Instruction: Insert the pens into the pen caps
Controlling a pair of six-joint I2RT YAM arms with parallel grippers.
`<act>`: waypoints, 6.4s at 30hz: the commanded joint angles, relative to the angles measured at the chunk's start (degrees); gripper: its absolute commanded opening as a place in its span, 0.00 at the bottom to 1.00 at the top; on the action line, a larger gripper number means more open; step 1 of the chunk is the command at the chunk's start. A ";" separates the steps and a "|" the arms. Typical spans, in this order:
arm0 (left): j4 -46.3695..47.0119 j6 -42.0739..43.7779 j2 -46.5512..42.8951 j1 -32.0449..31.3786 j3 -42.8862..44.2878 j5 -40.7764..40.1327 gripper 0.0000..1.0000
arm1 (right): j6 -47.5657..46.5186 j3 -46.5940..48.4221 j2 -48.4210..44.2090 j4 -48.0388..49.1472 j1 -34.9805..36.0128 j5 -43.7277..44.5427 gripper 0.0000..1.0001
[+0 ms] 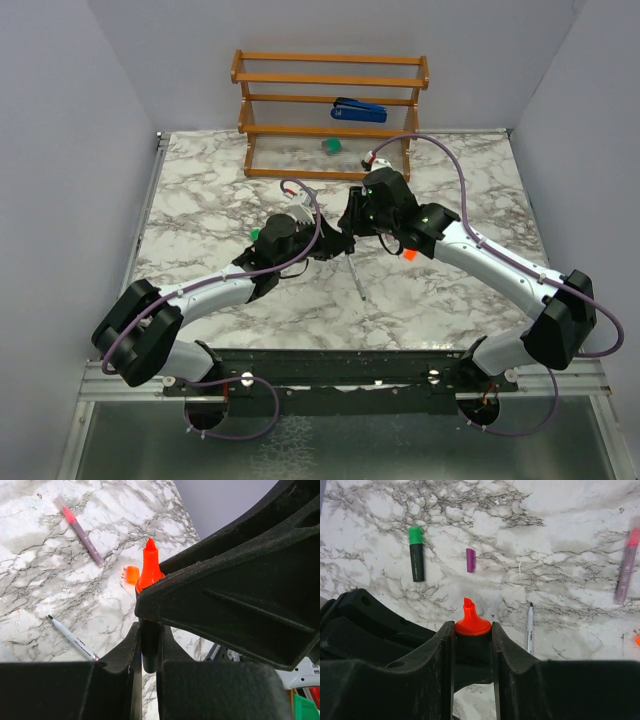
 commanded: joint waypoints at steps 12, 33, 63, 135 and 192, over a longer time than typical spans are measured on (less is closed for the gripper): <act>1.66 1.18 -0.12 -0.67 -0.42 1.18 0.30 | 2.42 -0.01 0.68 3.07 0.51 -0.61 0.00; -0.36 3.94 -3.33 -0.60 -2.91 -3.35 0.00 | 3.30 0.13 -0.58 1.73 0.85 3.92 0.50; -37.76 27.84 -17.25 -0.53 4.62 -4.53 0.00 | 25.82 -0.07 15.55 -26.89 -25.59 7.92 0.55; -39.61 30.01 -19.30 -0.60 3.11 -2.68 0.00 | 17.02 -8.34 -1.90 -14.60 -15.23 10.48 0.05; -32.26 27.63 -20.82 -0.96 0.74 4.43 0.00 | 6.48 8.67 -0.70 -3.58 9.14 13.09 0.09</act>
